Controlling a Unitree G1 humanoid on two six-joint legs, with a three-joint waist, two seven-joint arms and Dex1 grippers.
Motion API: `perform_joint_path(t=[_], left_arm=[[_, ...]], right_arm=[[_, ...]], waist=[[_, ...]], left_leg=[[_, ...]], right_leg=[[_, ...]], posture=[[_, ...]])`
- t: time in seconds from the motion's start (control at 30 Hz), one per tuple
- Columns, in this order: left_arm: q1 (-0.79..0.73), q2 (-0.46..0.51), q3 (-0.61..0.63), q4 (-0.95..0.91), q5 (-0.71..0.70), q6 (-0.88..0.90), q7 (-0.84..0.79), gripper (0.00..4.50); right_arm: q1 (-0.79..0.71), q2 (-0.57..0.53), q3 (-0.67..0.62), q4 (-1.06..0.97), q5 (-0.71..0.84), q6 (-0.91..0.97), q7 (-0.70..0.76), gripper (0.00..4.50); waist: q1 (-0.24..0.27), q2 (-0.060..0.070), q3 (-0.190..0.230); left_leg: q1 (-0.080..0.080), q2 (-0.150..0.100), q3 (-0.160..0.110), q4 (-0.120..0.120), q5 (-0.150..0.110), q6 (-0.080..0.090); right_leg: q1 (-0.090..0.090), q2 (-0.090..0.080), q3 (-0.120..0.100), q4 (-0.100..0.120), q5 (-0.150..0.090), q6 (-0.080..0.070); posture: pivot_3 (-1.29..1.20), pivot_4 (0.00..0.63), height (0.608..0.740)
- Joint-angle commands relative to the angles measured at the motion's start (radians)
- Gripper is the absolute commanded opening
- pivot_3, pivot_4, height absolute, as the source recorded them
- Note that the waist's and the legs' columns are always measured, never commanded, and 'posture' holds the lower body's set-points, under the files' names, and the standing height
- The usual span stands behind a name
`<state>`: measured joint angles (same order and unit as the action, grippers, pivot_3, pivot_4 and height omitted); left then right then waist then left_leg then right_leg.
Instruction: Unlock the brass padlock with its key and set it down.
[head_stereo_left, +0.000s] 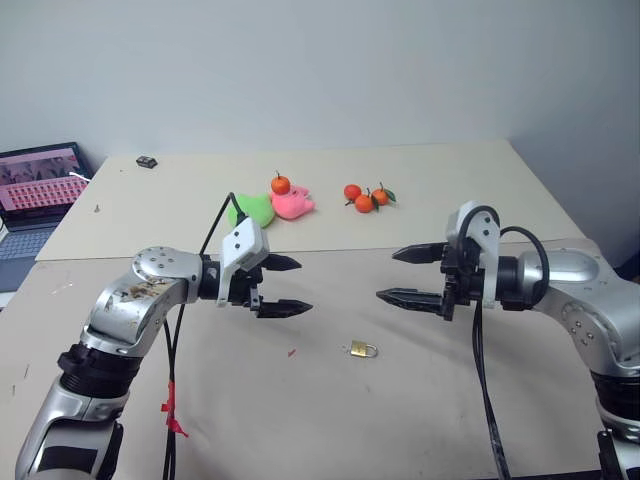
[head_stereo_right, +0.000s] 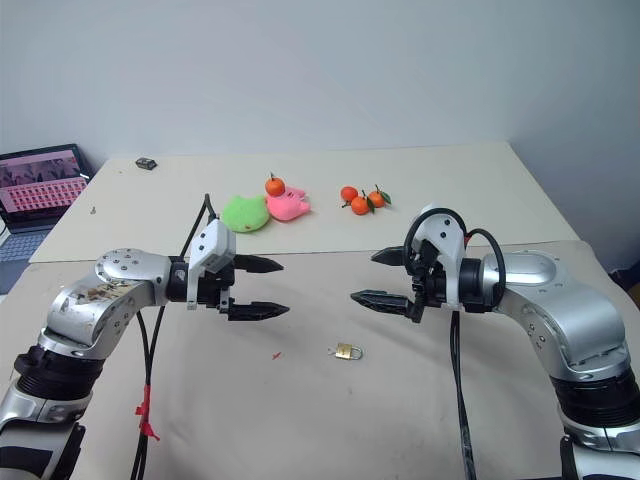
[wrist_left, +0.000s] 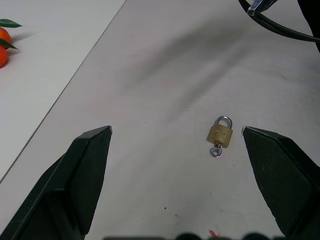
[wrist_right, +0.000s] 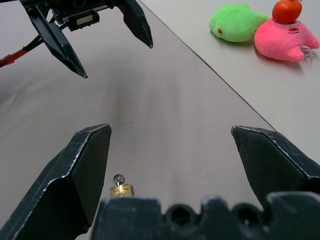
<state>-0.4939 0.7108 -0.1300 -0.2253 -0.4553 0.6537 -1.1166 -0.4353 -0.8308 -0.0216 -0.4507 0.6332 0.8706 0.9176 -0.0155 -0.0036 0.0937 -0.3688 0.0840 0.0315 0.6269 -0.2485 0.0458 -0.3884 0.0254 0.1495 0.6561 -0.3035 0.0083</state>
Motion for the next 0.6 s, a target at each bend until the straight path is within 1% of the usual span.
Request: perform_joint_path(t=[0.03, 0.13, 0.2, 0.33, 0.4, 0.53, 0.6], left_arm=[[-0.032, 0.005, 0.026, -0.012, -0.011, -0.019, -0.007, 4.44], [-0.050, 0.032, 0.008, -0.025, -0.026, -0.022, -0.069, 4.44], [-0.053, 0.054, -0.012, -0.030, -0.006, -0.039, -0.093, 4.44], [-0.069, 0.069, -0.043, -0.011, 0.044, -0.092, -0.107, 4.44], [-0.078, 0.070, -0.054, 0.001, 0.067, -0.117, -0.111, 4.44], [-0.093, 0.065, -0.066, 0.016, 0.093, -0.132, -0.113, 4.44], [-0.095, 0.067, -0.067, 0.019, 0.101, -0.137, -0.116, 4.44]], right_arm=[[0.036, -0.017, -0.021, -0.052, 0.001, -0.021, 0.002, 4.50], [0.105, -0.030, 0.010, -0.121, -0.014, -0.033, -0.008, 4.50], [0.137, -0.028, 0.033, -0.146, -0.027, -0.044, -0.015, 4.50], [0.195, -0.017, 0.124, -0.152, -0.119, -0.110, -0.033, 4.50], [0.199, -0.004, 0.167, -0.129, -0.176, -0.153, -0.050, 4.50], [0.211, 0.025, 0.294, -0.039, -0.336, -0.267, -0.084, 4.50], [0.205, 0.052, 0.326, 0.005, -0.381, -0.304, -0.096, 4.50]], waist=[[0.001, 0.000, 0.000], [0.004, 0.001, -0.001], [0.003, 0.001, -0.001], [0.000, -0.002, 0.001], [-0.001, -0.003, 0.002], [-0.001, -0.004, 0.002], [-0.001, -0.003, 0.002]], left_leg=[[0.000, 0.000, 0.000, 0.000, 0.000, 0.000], [0.000, 0.000, -0.001, 0.000, 0.000, 0.000], [0.000, 0.000, -0.001, 0.000, 0.000, 0.000], [0.000, 0.000, -0.001, 0.000, 0.000, 0.000], [0.000, 0.000, -0.001, 0.000, 0.000, 0.000], [0.001, 0.000, -0.002, 0.001, 0.000, 0.000], [0.001, 0.000, -0.002, 0.001, 0.000, 0.000]], right_leg=[[0.000, 0.000, 0.000, 0.000, 0.000, 0.000], [0.000, 0.000, -0.001, -0.001, 0.000, 0.000], [-0.001, 0.000, -0.001, -0.001, 0.000, 0.000], [0.001, 0.000, -0.001, -0.001, 0.000, 0.000], [0.001, 0.000, -0.001, -0.001, 0.000, 0.000], [0.001, 0.001, -0.001, 0.000, 0.000, 0.000], [0.000, 0.001, -0.001, 0.000, 0.000, 0.000]], posture=[[0.00, 0.150, 0.660], [0.00, 0.150, 0.660], [0.00, 0.150, 0.660], [0.00, 0.150, 0.660], [0.00, 0.150, 0.660], [0.00, 0.150, 0.660], [0.00, 0.150, 0.660]])
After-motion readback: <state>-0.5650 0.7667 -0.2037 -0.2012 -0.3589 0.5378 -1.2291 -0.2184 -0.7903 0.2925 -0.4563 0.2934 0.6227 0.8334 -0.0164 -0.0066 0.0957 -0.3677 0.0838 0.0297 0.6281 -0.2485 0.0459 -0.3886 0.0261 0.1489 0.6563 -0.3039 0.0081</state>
